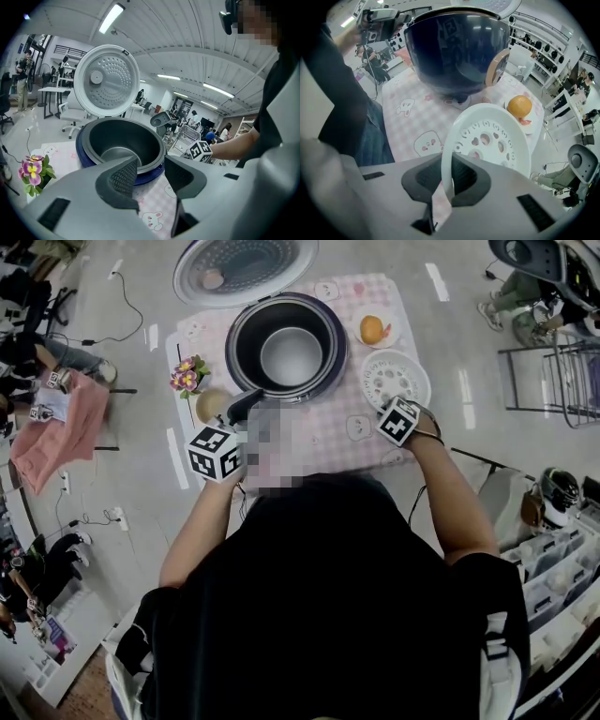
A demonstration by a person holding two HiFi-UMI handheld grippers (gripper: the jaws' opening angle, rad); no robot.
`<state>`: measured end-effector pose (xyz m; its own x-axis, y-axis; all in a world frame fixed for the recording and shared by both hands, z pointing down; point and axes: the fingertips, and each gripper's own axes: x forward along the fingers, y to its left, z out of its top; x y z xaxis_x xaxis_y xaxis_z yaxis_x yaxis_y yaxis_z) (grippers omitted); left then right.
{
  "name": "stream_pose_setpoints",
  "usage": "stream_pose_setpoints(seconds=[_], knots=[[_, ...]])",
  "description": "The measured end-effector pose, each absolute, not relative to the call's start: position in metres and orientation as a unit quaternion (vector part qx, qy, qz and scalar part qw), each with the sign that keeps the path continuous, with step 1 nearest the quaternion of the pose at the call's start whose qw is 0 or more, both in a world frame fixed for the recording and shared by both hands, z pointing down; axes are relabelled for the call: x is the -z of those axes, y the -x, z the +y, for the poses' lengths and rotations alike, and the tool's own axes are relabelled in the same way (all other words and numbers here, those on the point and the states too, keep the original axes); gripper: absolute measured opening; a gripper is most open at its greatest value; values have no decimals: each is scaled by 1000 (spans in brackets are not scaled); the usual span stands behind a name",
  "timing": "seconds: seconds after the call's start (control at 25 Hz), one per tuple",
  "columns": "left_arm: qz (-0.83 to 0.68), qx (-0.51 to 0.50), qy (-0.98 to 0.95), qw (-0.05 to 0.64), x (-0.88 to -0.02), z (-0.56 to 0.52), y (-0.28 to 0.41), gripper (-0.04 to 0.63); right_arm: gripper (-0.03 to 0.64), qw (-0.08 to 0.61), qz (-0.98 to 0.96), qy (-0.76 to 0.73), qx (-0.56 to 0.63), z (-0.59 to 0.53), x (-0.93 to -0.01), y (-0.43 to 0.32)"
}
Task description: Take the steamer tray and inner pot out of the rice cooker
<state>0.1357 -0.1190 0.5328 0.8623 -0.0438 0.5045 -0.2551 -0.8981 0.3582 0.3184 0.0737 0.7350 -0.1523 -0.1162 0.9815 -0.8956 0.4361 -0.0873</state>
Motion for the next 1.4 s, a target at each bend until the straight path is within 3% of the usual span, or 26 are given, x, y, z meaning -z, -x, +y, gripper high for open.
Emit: stream_pose_setpoints(seconds=[0.96,1.4], knots=[[-108,-242,-933,243,-546,-118,-128,190,66,564,-658,-346,-359,90,-794,-314],[-106,-237,-931,255,-546,-119,-128,190,83,549,-664,-342,-375,89,-798,-311]])
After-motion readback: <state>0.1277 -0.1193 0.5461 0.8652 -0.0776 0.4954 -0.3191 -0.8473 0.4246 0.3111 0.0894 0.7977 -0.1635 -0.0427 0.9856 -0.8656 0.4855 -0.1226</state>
